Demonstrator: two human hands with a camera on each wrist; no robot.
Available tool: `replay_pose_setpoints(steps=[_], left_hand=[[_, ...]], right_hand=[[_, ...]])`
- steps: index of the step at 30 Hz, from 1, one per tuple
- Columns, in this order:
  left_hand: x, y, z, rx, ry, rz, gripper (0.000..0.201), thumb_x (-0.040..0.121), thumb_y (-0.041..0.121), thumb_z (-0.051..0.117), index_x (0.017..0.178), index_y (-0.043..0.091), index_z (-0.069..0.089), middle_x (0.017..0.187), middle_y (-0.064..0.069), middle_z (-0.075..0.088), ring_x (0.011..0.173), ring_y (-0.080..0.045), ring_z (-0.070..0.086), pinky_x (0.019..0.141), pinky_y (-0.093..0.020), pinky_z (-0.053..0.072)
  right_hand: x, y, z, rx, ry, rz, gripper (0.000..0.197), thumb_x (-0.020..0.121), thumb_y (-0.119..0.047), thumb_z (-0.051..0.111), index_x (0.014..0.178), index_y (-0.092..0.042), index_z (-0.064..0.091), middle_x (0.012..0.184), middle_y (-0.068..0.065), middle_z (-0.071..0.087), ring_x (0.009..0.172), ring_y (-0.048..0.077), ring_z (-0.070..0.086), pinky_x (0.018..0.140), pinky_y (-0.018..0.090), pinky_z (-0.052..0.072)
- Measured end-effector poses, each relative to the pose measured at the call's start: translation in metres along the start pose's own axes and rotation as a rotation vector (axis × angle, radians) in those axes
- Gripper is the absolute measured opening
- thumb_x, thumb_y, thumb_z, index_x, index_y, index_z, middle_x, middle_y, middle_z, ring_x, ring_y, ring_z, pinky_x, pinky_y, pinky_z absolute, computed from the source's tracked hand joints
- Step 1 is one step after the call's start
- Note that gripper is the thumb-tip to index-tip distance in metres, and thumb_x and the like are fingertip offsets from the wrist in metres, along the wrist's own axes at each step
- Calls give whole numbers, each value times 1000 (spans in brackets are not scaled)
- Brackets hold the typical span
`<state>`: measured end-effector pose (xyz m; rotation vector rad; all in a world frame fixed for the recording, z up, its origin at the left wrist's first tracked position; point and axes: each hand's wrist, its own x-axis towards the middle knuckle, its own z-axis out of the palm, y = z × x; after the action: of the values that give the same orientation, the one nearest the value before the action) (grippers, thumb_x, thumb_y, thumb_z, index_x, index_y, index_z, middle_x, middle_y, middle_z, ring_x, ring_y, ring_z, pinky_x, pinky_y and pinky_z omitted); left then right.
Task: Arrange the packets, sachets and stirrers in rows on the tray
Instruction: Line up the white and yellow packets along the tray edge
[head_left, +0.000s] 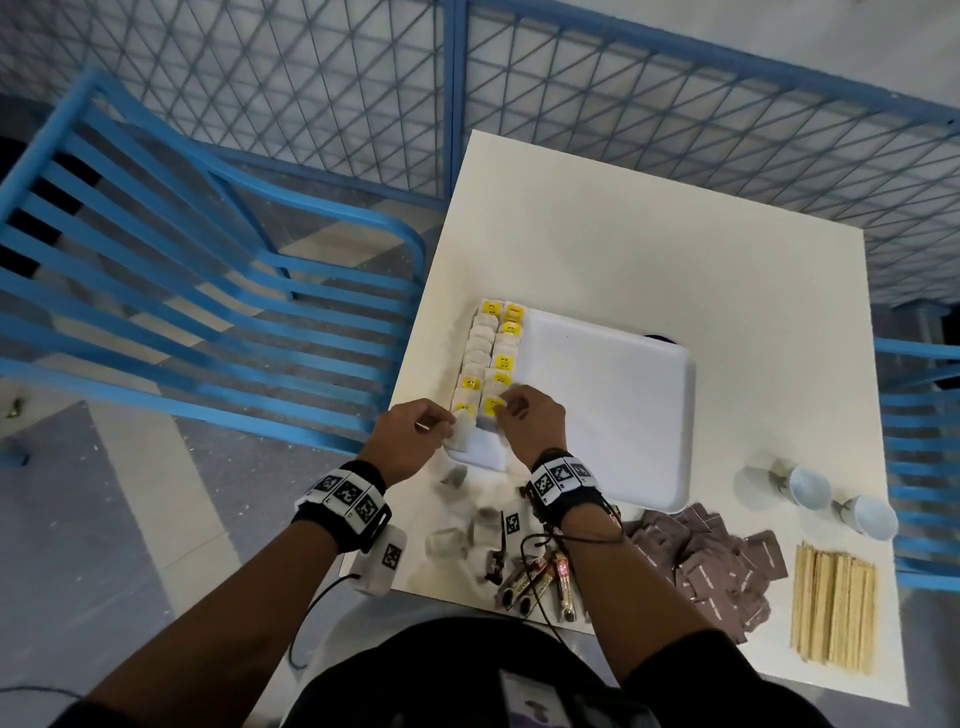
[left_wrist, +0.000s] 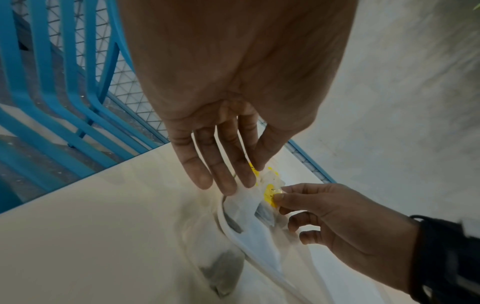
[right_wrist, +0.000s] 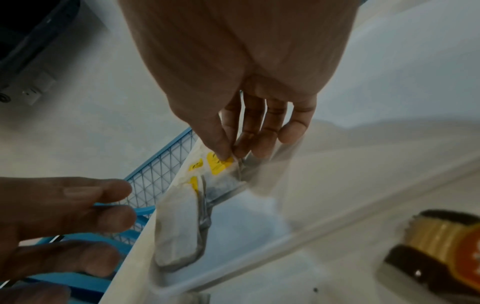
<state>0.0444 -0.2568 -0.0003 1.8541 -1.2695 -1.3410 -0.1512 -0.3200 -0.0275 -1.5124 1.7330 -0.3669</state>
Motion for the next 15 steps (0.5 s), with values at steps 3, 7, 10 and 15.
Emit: replay_pose_setpoints(steps=[3,7,10,15], left_hand=[[4,-2,-5,-15,-23,-17,17,94,10,67,88,26,70,85,4,76,79,-17,70,70,-25,51],[6,-4,-6,5,-45,-11,17,94,14,67,87,29,70,87,5,76,81,-17,70,67,-25,50],[2,-7,-4,36,-51,-4,14,93,15,69,87,28,70,86,4,76,81,-18,70,73,-32,57],[-25,-23,4,138,-87,-25,5,86,23,77,89,21,73,84,6,74,78,-12,68,75,-31,57]], right_hand=[[-3,-1,1,86,40,42,13,84,-22,73,96,-24,68,79,-4,68,78,15,63,75,24,49],[-13,0,-1,176,105,41,21,86,-21,72,107,-22,68,89,-2,69,78,14,64,75,24,52],[-23,4,-5,170,118,-6,16,89,-22,68,104,-25,70,93,-6,71,79,11,65,77,23,51],[-60,19,-6,69,-33,-122,10,89,-16,67,92,-24,73,84,-10,70,67,-4,60,64,5,42]])
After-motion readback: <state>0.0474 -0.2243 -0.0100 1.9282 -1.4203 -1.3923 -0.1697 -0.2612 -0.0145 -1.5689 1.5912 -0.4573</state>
